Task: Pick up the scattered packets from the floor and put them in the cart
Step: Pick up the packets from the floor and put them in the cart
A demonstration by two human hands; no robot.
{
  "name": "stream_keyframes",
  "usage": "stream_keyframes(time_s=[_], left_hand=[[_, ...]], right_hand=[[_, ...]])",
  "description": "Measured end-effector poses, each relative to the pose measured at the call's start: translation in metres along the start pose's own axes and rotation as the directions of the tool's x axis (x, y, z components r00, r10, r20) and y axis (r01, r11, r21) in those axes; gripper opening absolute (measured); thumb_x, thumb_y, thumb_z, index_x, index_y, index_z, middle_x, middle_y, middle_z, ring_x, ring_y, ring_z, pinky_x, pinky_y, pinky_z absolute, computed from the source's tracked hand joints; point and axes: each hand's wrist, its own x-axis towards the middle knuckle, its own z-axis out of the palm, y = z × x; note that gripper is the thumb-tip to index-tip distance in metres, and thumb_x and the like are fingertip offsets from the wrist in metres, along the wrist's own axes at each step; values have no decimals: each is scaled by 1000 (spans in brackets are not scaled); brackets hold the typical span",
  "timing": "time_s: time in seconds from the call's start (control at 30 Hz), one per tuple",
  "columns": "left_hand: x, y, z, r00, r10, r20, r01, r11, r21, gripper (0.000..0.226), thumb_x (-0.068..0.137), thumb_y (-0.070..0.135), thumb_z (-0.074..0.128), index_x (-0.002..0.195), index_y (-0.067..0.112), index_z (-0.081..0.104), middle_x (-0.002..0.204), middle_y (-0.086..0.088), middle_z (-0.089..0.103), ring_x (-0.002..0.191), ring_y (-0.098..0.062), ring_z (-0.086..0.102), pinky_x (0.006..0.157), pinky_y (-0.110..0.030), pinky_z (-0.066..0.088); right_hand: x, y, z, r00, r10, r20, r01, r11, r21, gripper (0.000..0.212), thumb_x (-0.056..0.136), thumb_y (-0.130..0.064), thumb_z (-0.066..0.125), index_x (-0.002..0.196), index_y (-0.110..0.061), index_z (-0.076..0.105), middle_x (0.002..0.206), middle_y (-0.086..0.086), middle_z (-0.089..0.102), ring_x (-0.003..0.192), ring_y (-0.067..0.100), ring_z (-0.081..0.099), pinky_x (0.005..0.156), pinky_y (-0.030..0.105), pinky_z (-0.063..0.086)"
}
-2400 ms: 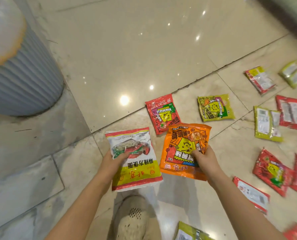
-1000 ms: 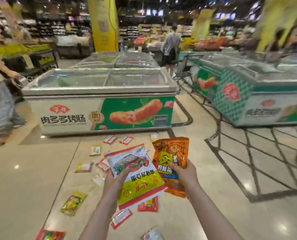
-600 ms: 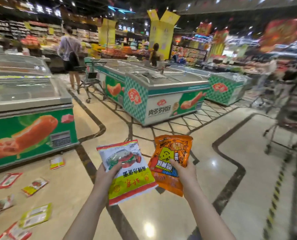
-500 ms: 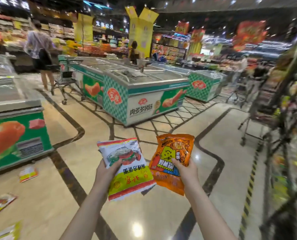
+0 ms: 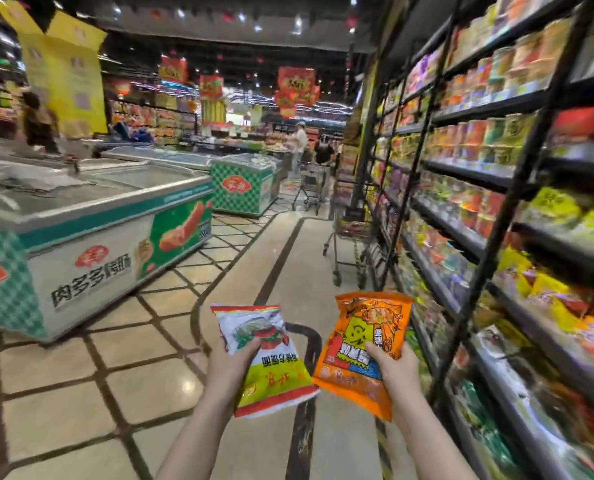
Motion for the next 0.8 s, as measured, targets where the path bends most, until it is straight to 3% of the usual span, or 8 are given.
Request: stream_keyframes(time_s=[0.1,0.17,0.27,0.43,0.53,0.73,0.8], left_hand=[[75,3,46,997,1,75,-7,997,75,41,64,31,78,99,19,62,91,-1,72,84,-24,68,83,-42,53],[119,0,73,993,-25,114,11,993,116,55,49,44,74,98,21,64,91,0,74,86,-25,69,87,-48,53],[185,-11,111,985,-56,166,28,985,169,60,48,50,72,100,21,65,91,0,74,85,-24,70,85,-47,54],[307,-26,184,981,-27,192,0,991,136,41,63,31,74,99,14,66,87,-5,75,79,-24,71,78,-45,57],[389,-25,236,977,-4,212,-19,994,110,18,80,16,71,98,14,66,80,-1,74,73,-21,71,67,-33,56],[543,-16,329,979,2,204,-23,995,99,18,86,15,66,103,15,61,86,-5,72,71,-22,70,60,-29,52],[587,-18,354,980,4,200,-28,993,117,21,85,16,66,105,15,61,89,-6,72,75,-24,70,65,-32,54]], right_hand=[[66,-10,-1,994,-30,-101,31,999,12,28,84,-2,65,111,-4,58,101,16,68,78,25,66,66,32,54],[108,-14,-1,988,-32,-150,35,999,17,29,84,-3,65,112,-4,58,103,17,67,82,28,66,71,37,55],[174,-16,2,977,-38,-208,42,999,19,26,84,-4,65,109,-6,57,103,16,67,84,30,65,77,40,54],[308,-15,13,965,-53,-257,61,998,26,28,84,-8,66,110,-9,56,103,15,67,88,30,65,71,35,53],[405,-20,23,961,-50,-270,69,996,59,31,83,-8,67,112,-12,56,106,16,67,91,33,66,83,46,54],[581,-37,50,968,-29,-249,49,996,72,27,81,-11,71,103,-18,58,106,15,68,91,34,67,85,53,53],[634,-38,58,965,-30,-262,43,998,45,27,79,-14,72,101,-21,58,107,15,67,91,33,67,85,53,54]])
